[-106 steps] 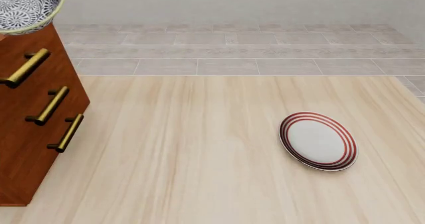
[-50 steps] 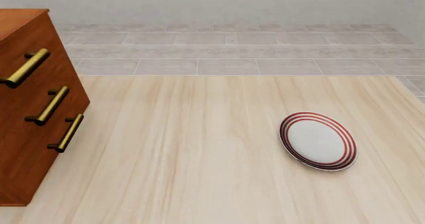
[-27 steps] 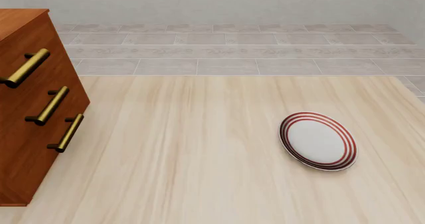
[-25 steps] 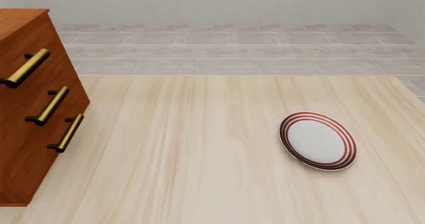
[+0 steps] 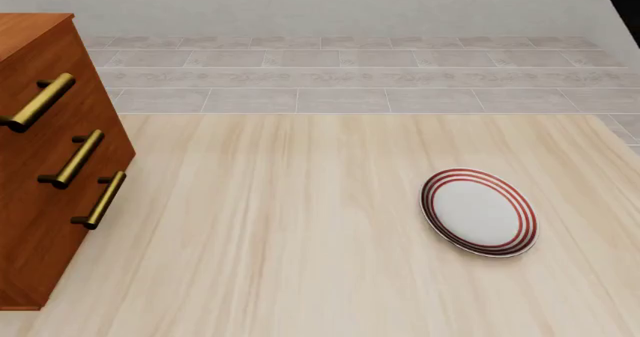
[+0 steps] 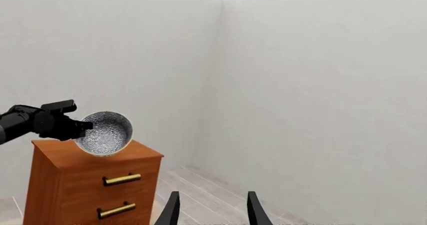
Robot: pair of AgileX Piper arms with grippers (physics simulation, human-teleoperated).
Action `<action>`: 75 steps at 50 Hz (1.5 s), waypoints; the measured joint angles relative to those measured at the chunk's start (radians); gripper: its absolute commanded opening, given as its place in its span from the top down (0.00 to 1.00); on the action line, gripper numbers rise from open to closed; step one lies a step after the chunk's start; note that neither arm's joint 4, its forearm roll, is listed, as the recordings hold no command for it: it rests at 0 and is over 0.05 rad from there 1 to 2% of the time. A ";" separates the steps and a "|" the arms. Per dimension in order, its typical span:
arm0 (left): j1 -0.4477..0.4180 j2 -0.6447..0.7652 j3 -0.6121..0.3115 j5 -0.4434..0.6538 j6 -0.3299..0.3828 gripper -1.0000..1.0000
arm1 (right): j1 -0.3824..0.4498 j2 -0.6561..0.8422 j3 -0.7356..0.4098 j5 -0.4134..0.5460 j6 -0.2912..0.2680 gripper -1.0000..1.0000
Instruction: Put the bowl on top of the cabinet.
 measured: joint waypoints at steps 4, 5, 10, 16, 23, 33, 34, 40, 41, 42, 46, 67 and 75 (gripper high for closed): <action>0.005 0.006 0.006 -0.006 -0.001 1.00 | 0.000 0.008 0.004 -0.009 -0.002 0.00; 0.007 0.007 0.007 -0.007 0.000 1.00 | 0.000 0.010 0.005 -0.011 -0.003 0.00; 0.017 0.011 0.013 -0.014 0.001 1.00 | -0.001 0.015 0.009 -0.015 -0.004 0.00; 0.030 0.013 0.019 -0.021 0.004 1.00 | -0.001 0.020 0.013 -0.020 -0.005 0.00; 0.049 0.012 0.019 -0.025 0.007 1.00 | -0.001 0.024 0.016 -0.025 -0.006 0.00; 0.069 0.011 0.024 -0.031 0.014 1.00 | 0.000 0.030 0.018 -0.030 -0.007 0.00; 0.072 0.011 0.025 -0.033 0.016 1.00 | 0.000 0.030 0.018 -0.031 -0.007 0.00; 0.083 0.008 0.032 -0.041 0.025 1.00 | 0.000 0.029 0.018 -0.030 -0.008 0.00; 0.085 0.008 0.033 -0.042 0.026 1.00 | 0.000 0.028 0.018 -0.030 -0.008 0.00; 0.086 0.008 0.034 -0.043 0.027 1.00 | 0.000 0.028 0.018 -0.030 -0.008 0.00; 0.091 0.009 0.036 -0.049 0.030 1.00 | 0.000 0.026 0.018 -0.028 -0.008 0.00; 0.111 0.022 0.047 -0.076 0.043 1.00 | -0.003 0.003 0.011 -0.001 -0.008 0.00; 0.110 0.031 0.051 -0.083 0.038 0.00 | -0.004 0.000 0.011 0.004 -0.009 0.00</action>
